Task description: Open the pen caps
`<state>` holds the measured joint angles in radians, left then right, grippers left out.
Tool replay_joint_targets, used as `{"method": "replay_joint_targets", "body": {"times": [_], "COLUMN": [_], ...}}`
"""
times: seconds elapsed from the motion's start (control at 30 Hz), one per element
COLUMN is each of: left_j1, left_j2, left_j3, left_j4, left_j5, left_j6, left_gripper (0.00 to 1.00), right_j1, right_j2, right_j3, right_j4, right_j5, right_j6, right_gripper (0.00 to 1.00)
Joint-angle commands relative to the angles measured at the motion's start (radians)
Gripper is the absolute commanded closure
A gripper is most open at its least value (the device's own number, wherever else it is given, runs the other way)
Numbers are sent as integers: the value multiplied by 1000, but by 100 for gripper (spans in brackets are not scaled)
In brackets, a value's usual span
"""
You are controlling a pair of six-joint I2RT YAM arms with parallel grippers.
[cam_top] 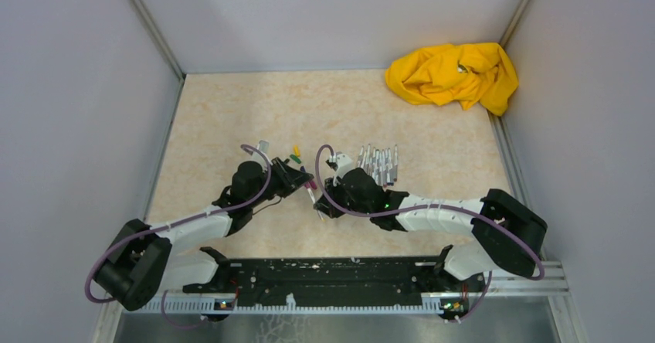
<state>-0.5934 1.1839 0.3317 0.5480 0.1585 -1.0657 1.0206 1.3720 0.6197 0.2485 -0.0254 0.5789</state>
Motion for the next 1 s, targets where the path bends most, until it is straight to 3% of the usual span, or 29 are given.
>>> {"method": "replay_joint_targets", "body": {"times": [0.0, 0.07, 0.13, 0.27, 0.43, 0.5, 0.97], "left_j1": [-5, -5, -6, -5, -5, -6, -5], "left_j2": [3, 2, 2, -4, -13, -10, -4], "left_j3": [-14, -16, -17, -21, -23, -26, -29], "left_j4": [58, 60, 69, 73, 75, 87, 129], "left_j5": [22, 23, 28, 27, 32, 39, 92], "left_j6": [0, 0, 2, 1, -12, -21, -55], "left_gripper": [79, 86, 100, 100, 100, 100, 100], "right_j1": [13, 12, 13, 13, 13, 13, 12], "right_j2": [-19, -20, -24, -43, -89, -92, 34], "right_j3": [25, 25, 25, 19, 2, 8, 108], "right_j4": [55, 52, 45, 33, 47, 51, 42], "right_j5": [-5, 0, 9, 32, 78, 75, 59], "right_j6": [5, 2, -3, -22, -46, -51, -68], "right_gripper": [100, 100, 100, 100, 77, 73, 73]}}
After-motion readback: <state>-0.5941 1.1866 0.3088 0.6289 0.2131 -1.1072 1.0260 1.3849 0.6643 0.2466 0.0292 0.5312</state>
